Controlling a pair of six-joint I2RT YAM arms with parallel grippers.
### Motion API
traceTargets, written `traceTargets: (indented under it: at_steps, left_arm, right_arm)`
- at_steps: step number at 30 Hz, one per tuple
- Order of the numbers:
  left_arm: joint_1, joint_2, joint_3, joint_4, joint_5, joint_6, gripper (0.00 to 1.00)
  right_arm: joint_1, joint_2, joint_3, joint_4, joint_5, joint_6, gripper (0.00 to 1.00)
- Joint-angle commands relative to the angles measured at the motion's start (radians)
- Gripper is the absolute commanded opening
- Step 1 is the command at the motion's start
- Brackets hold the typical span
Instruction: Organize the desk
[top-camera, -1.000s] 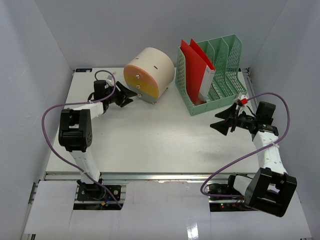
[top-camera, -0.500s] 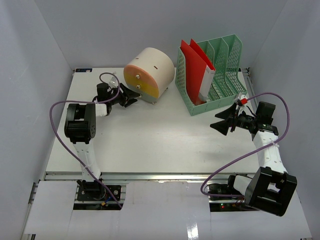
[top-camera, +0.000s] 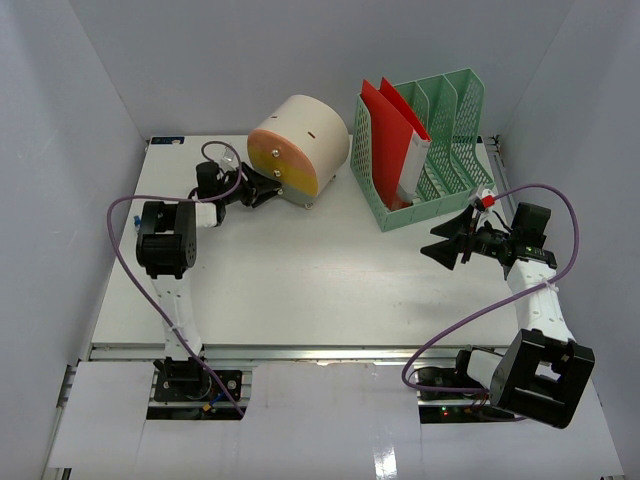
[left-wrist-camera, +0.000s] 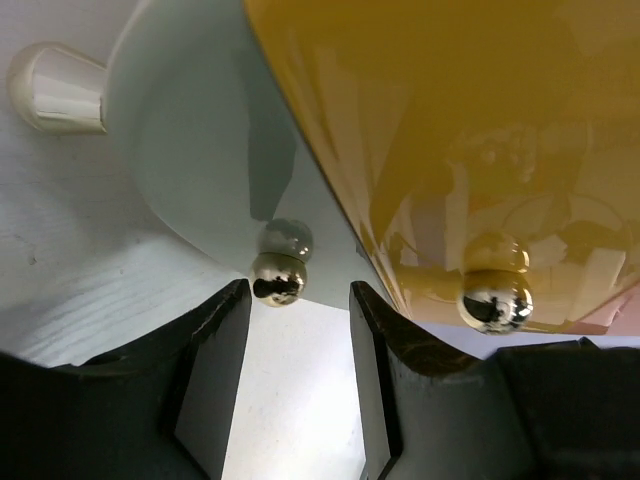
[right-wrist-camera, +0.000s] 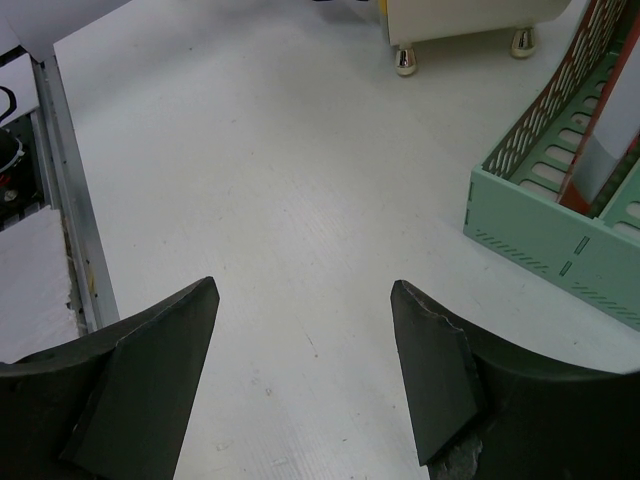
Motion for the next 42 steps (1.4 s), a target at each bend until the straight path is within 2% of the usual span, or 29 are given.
traceTargets:
  at_steps: [1,8,14,17,21,27,31,33,39,42]
  left_arm:
    - [-0.009,0.019,0.054,0.016,0.019,-0.009,0.54]
    - [-0.020,0.047,0.082,0.009,0.018,-0.010,0.52]
    - [-0.023,0.061,0.082,0.026,0.017,-0.032,0.37]
    - [-0.021,0.048,0.066,0.030,0.015,-0.026,0.33]
    - [-0.014,-0.013,-0.010,0.058,0.015,-0.015,0.26]
    - [0.023,-0.169,-0.227,0.060,0.015,0.063,0.24]
    - [0.035,-0.243,-0.294,0.050,0.026,0.101,0.26]
    - [0.035,-0.278,-0.330,0.034,0.030,0.115,0.29]
    - [0.035,-0.311,-0.349,0.012,0.019,0.106,0.47]
    - [0.035,-0.331,-0.346,-0.027,0.003,0.122,0.61]
  right_arm:
    - [-0.004,0.002,0.040,-0.004,-0.005,-0.013,0.76]
    - [-0.004,0.004,0.040,-0.004,-0.004,-0.013,0.76]
    - [-0.004,0.005,0.041,-0.006,0.000,-0.015,0.76]
    - [-0.004,0.005,0.041,-0.007,0.000,-0.016,0.76]
    - [-0.005,0.001,0.043,-0.010,0.002,-0.019,0.76]
    - [-0.004,-0.007,0.043,-0.013,0.000,-0.022,0.76]
    - [-0.004,-0.009,0.043,-0.015,-0.007,-0.024,0.76]
    - [-0.004,-0.011,0.041,-0.014,-0.008,-0.024,0.76]
    - [-0.004,-0.013,0.040,-0.012,0.001,-0.024,0.76]
    - [-0.004,-0.015,0.040,-0.013,0.002,-0.026,0.76]
